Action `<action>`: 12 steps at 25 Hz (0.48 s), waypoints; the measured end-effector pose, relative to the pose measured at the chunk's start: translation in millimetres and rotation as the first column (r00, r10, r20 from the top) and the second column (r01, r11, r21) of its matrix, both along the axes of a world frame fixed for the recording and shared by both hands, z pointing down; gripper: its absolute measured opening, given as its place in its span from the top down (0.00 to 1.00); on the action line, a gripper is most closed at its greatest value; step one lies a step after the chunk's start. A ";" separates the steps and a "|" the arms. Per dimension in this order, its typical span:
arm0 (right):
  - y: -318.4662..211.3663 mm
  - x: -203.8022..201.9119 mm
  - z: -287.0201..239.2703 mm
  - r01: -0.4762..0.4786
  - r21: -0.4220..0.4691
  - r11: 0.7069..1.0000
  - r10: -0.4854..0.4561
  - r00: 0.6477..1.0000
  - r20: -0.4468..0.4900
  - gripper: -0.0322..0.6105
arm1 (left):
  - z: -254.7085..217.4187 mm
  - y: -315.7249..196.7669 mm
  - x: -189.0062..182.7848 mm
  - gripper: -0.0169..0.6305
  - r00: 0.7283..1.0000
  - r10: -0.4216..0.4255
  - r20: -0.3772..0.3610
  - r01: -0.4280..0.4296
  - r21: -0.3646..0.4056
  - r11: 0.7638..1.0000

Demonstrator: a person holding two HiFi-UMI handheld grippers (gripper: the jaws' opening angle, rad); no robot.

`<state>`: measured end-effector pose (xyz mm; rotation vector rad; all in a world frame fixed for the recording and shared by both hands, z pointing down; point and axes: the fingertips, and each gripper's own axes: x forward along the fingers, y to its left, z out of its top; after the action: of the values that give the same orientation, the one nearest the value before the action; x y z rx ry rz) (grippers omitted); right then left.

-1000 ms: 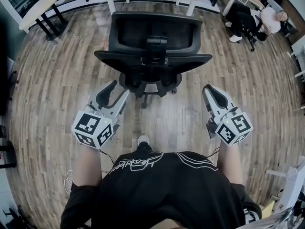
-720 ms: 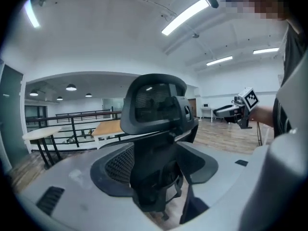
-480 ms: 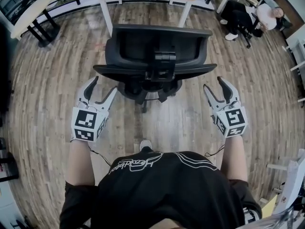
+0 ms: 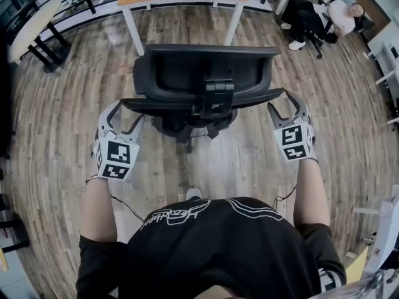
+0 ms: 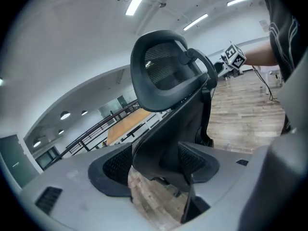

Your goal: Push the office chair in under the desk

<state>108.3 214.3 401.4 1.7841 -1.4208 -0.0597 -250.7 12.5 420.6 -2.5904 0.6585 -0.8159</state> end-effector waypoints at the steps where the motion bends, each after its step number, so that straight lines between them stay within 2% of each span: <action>1: -2.3 2.2 1.9 -0.002 -0.011 1.000 0.002 1.000 -0.014 0.54 | 2.5 -2.6 1.3 0.55 1.000 0.008 0.017 -0.008 0.010 1.000; 6: -14.9 10.6 13.7 0.008 -0.079 0.997 -0.015 0.996 -0.089 0.53 | 12.1 -13.8 7.6 0.55 0.994 0.050 0.101 -0.057 0.067 0.996; 12: -17.6 13.2 15.8 0.003 -0.090 0.996 -0.015 0.992 -0.124 0.53 | 14.9 -23.7 11.3 0.56 0.990 0.053 0.128 -0.068 0.121 0.990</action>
<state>121.6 196.7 417.2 1.6713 -1.3220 -0.1089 -239.4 -11.2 435.5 -2.4129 0.5726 -0.8795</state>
